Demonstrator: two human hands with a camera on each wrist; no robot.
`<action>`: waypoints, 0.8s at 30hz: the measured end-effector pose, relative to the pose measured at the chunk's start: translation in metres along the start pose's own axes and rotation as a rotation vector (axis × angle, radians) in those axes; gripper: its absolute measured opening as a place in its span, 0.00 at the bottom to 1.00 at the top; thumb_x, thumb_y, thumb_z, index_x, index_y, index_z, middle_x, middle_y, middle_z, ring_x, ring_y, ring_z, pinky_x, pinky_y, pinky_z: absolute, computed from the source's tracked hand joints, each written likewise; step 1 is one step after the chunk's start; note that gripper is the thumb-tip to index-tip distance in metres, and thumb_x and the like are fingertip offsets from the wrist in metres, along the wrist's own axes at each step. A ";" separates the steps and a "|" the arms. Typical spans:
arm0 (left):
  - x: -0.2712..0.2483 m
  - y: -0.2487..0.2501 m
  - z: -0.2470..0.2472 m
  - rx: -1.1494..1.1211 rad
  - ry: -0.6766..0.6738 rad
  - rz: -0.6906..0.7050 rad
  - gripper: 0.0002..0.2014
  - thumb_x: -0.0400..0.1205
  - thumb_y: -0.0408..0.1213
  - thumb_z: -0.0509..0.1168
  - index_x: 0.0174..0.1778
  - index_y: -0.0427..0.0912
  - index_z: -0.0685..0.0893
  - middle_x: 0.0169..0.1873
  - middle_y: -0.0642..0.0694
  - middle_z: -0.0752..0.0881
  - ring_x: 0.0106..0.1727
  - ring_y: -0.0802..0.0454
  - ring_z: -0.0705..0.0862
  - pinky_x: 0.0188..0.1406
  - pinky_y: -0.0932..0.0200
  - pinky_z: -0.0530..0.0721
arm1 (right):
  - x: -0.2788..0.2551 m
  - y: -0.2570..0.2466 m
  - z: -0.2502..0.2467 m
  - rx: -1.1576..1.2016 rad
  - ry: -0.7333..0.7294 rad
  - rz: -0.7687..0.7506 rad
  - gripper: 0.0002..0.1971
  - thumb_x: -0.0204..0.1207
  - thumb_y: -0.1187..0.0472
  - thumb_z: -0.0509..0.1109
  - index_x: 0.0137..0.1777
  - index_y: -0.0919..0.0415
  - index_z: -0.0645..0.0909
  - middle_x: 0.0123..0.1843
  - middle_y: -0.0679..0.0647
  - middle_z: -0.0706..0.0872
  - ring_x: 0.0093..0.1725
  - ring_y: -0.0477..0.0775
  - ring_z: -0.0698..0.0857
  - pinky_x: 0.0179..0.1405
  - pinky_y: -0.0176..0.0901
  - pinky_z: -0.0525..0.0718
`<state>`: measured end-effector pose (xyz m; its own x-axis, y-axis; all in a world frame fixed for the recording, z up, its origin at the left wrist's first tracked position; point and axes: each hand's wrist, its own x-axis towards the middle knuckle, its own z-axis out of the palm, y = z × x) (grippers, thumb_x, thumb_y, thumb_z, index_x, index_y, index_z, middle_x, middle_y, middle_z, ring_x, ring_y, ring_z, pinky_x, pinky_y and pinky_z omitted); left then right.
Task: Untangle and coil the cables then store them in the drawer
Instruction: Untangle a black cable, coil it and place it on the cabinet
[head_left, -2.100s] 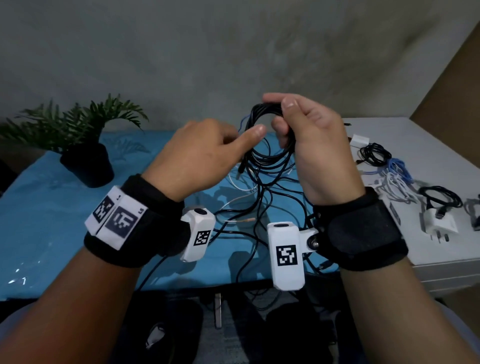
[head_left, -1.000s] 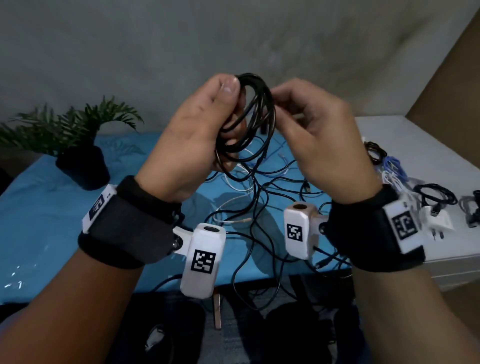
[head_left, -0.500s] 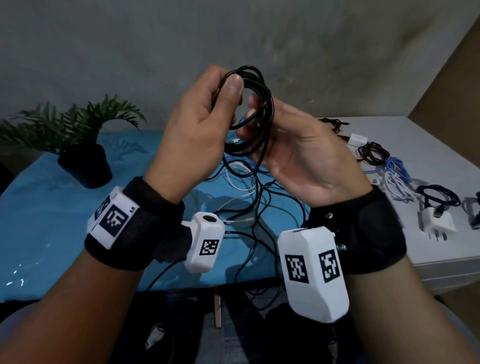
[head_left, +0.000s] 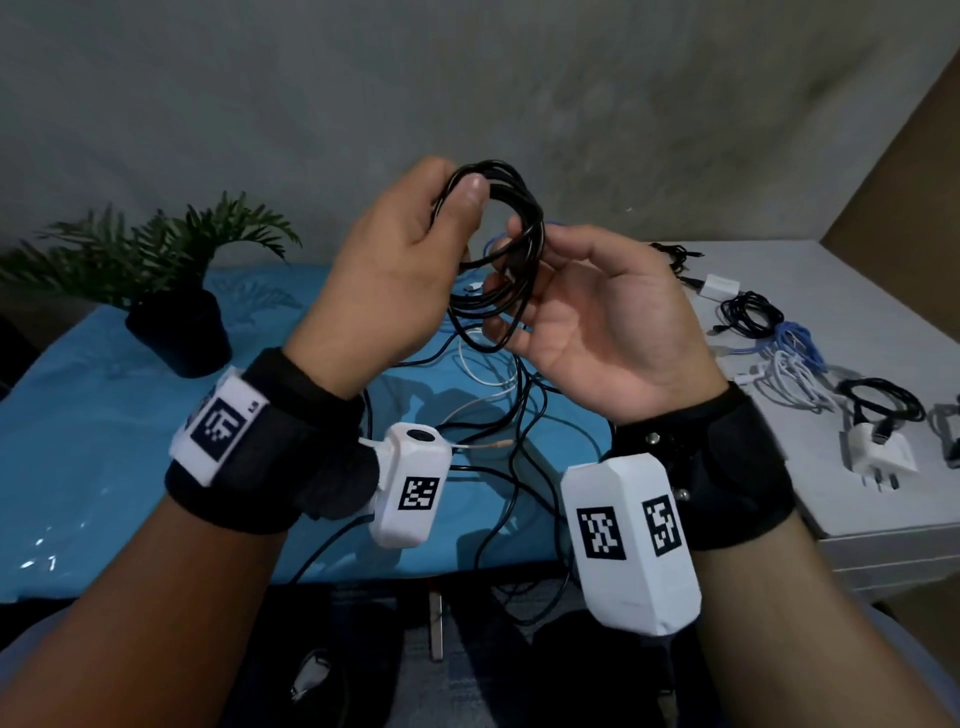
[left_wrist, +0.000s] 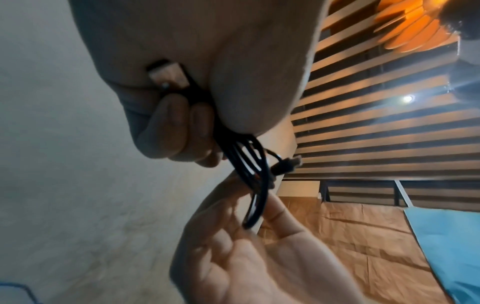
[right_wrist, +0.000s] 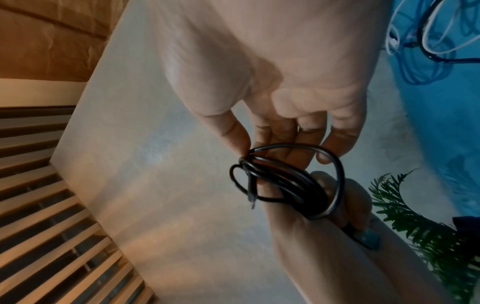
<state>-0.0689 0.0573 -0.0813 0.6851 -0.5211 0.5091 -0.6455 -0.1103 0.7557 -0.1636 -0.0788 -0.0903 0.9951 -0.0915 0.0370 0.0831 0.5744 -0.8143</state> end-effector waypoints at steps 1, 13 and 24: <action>0.000 0.000 -0.001 -0.032 -0.033 -0.015 0.14 0.90 0.50 0.56 0.43 0.47 0.76 0.29 0.54 0.73 0.29 0.56 0.72 0.29 0.53 0.72 | 0.001 0.000 -0.002 0.009 0.009 0.012 0.09 0.79 0.57 0.63 0.49 0.59 0.84 0.44 0.53 0.87 0.42 0.51 0.85 0.48 0.47 0.78; -0.004 0.005 -0.001 -0.436 -0.305 -0.186 0.14 0.93 0.46 0.53 0.51 0.39 0.74 0.29 0.49 0.64 0.25 0.55 0.60 0.22 0.59 0.54 | 0.006 -0.001 -0.014 0.014 0.077 0.002 0.14 0.78 0.57 0.67 0.62 0.60 0.74 0.47 0.57 0.78 0.39 0.53 0.77 0.52 0.46 0.74; -0.006 0.007 0.005 -0.298 -0.269 -0.150 0.12 0.93 0.45 0.55 0.48 0.43 0.74 0.25 0.55 0.68 0.24 0.56 0.66 0.18 0.64 0.65 | 0.001 -0.005 -0.019 -0.073 0.011 -0.130 0.14 0.80 0.62 0.59 0.45 0.64 0.87 0.38 0.53 0.90 0.35 0.48 0.88 0.32 0.40 0.85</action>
<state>-0.0789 0.0553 -0.0812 0.6260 -0.7246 0.2883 -0.3922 0.0271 0.9195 -0.1639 -0.0978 -0.0970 0.9756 -0.1700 0.1387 0.2065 0.4968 -0.8429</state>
